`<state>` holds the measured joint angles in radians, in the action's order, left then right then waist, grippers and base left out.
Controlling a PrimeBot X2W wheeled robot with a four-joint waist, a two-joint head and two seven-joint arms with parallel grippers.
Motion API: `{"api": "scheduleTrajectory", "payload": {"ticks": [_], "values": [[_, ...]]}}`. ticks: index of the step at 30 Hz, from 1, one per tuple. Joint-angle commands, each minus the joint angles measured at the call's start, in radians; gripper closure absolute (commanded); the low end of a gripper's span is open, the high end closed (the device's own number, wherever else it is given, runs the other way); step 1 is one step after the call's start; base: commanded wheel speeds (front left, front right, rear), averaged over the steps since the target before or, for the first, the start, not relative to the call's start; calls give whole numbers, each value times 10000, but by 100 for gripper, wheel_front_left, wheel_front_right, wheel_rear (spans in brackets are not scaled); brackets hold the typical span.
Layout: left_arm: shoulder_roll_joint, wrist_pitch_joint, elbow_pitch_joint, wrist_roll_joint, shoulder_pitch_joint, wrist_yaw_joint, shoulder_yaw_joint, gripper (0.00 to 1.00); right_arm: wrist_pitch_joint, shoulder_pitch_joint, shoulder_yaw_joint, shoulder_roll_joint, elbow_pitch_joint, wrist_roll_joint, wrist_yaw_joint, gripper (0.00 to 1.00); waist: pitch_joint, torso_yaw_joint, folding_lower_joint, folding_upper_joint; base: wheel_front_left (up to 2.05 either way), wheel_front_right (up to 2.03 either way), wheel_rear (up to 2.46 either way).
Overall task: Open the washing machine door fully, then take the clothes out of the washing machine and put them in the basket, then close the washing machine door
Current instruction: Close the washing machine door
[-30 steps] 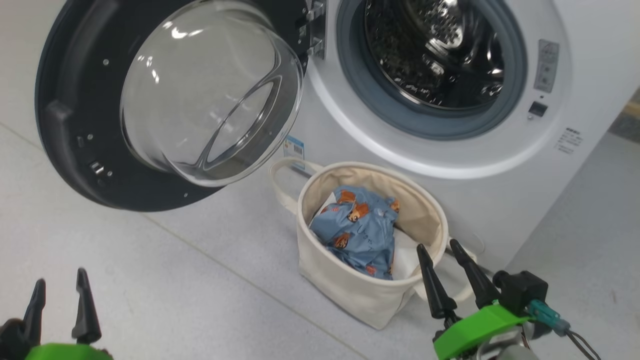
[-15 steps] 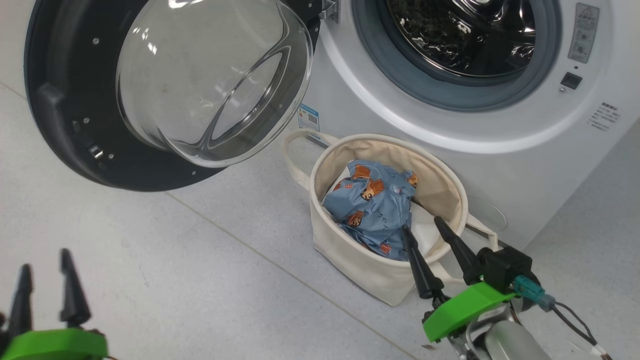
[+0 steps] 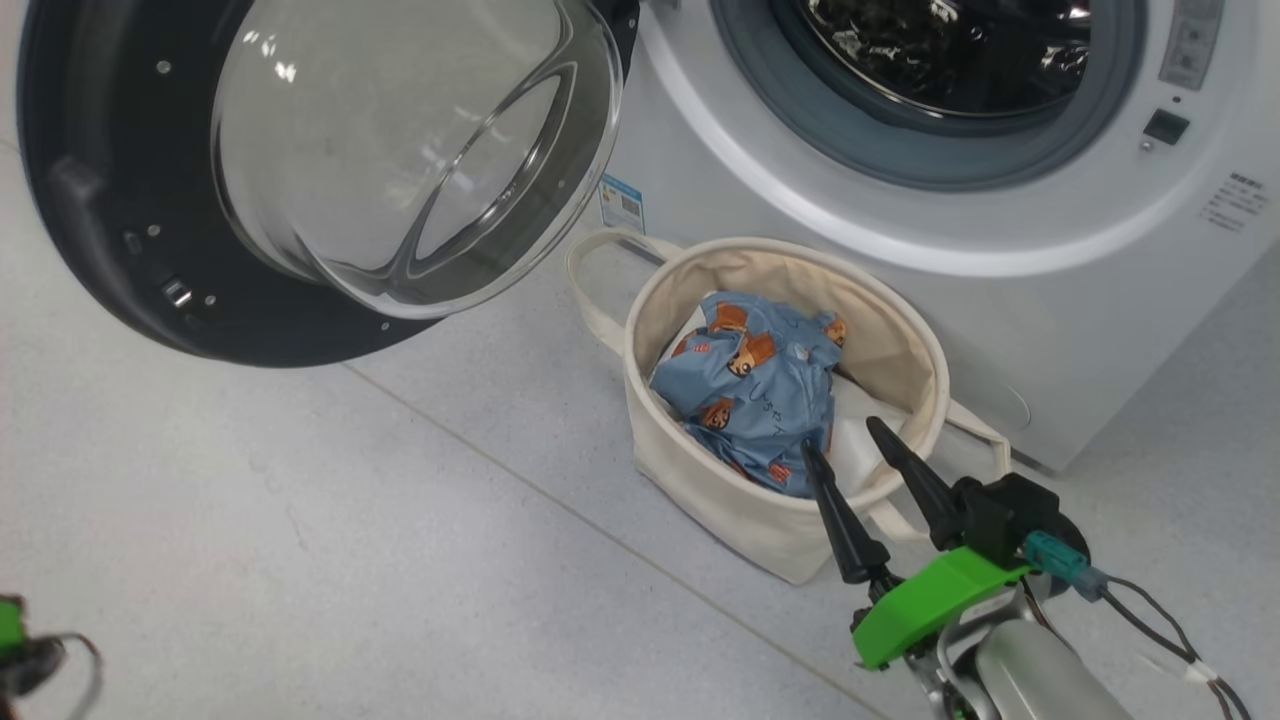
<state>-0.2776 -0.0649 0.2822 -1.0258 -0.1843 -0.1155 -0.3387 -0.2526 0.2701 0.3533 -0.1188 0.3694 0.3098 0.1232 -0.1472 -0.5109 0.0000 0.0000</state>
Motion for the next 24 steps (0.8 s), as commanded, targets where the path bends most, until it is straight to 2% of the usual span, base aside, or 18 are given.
{"api": "scheduleTrajectory", "payload": {"ticks": [1,7,11,16,24], "values": [[-648,415,-213,-545,-568,-95,-484,100,-92,330,269,-67,-214,57,75,0,-67,9,0,0,0,0,0],[-1684,2224,741,-2872,-1638,-145,-939,100,-92,539,463,-272,-148,54,75,0,-242,69,0,0,0,0,0],[-2211,3178,1740,-3789,-2470,-148,-995,100,-85,643,533,-432,-115,39,75,0,-345,125,0,0,0,0,0],[-2629,4130,3345,-4418,-3631,-149,-861,100,20,751,540,-623,-208,-8,75,0,-520,203,0,0,0,0,0],[-3074,4453,4456,-4426,-5301,-150,-452,100,301,747,267,-898,-599,-182,75,0,-932,270,0,0,0,0,0]]}}
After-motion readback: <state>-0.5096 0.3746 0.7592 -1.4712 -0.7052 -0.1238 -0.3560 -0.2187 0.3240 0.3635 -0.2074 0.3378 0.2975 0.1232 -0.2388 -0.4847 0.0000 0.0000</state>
